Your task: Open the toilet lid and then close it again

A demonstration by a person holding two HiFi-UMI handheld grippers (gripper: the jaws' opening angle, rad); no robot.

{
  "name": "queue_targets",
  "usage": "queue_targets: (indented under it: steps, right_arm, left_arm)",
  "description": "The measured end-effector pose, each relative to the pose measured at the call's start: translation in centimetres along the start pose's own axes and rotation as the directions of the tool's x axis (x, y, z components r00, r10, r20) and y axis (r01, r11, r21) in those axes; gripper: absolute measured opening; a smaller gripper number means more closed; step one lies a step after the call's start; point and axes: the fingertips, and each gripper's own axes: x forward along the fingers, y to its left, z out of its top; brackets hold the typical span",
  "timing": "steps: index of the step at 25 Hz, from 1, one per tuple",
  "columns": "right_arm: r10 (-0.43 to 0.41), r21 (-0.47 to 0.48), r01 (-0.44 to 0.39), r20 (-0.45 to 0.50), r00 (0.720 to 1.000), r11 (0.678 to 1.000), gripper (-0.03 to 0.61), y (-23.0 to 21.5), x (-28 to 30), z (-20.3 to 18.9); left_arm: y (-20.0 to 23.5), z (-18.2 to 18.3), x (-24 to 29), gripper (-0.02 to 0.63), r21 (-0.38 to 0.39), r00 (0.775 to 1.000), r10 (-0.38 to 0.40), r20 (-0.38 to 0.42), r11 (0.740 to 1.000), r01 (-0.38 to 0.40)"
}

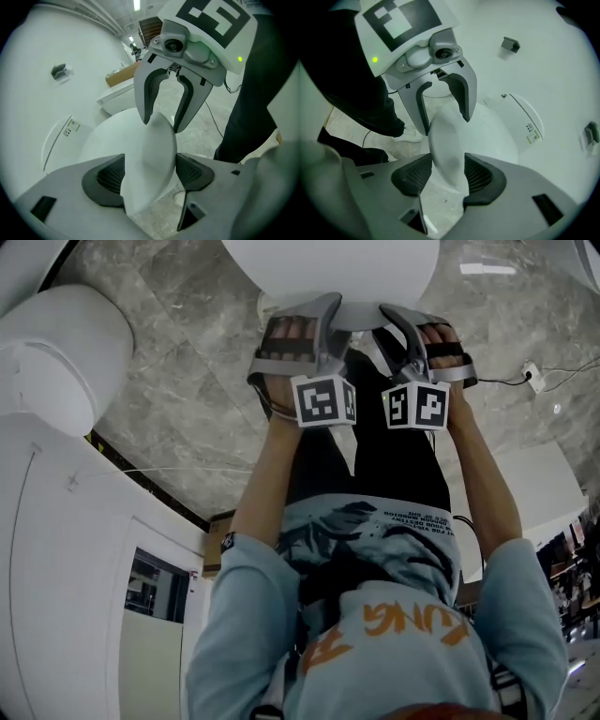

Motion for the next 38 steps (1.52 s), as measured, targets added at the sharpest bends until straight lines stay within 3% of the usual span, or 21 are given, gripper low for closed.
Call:
queue_targets:
  steps: [8,12,20,25,30,32,35,38]
  right_arm:
    - [-0.088,-0.021,0.089,0.047,0.995,0.996,0.233,-4.1,-5.2,2.9]
    - [-0.135,-0.026,0.137,0.073,0.988,0.990,0.217,-6.8,-8.6,5.2]
    - [-0.274,-0.020,0.280,0.142,0.951,0.960,0.146,-13.6,-13.3,8.1]
    - [-0.334,-0.019,0.342,0.173,0.927,0.939,0.120,-18.0,-15.4,10.3]
    - [-0.375,0.013,0.378,0.167,0.912,0.926,0.086,-22.1,-16.1,12.3]
    - [-0.385,0.016,0.387,0.154,0.910,0.922,0.083,-23.1,-16.4,12.7]
    - [-0.411,0.009,0.415,0.157,0.898,0.910,0.080,-25.4,-16.7,13.9]
    - [-0.437,-0.002,0.442,0.157,0.886,0.897,0.074,-28.0,-16.8,14.8]
  left_arm:
    - [3.5,2.6,-4.8,0.325,0.025,0.996,0.082,0.015,0.996,-0.083]
    - [5.8,3.6,-7.5,0.307,-0.005,0.993,0.119,0.010,0.993,-0.119]
    - [12.8,6.7,-12.2,0.163,-0.060,0.973,0.230,0.010,0.972,-0.229]
    - [17.3,7.8,-15.7,0.173,-0.166,0.956,0.293,-0.004,0.943,-0.289]
    - [21.3,8.1,-17.6,0.143,-0.213,0.946,0.323,-0.001,0.924,-0.316]
    - [22.4,8.2,-18.0,0.142,-0.282,0.948,0.318,0.016,0.911,-0.301]
    - [24.7,7.9,-19.0,0.143,-0.414,0.942,0.331,0.052,0.866,-0.281]
    - [27.2,8.0,-19.7,0.117,-0.395,0.939,0.340,0.046,0.870,-0.296]
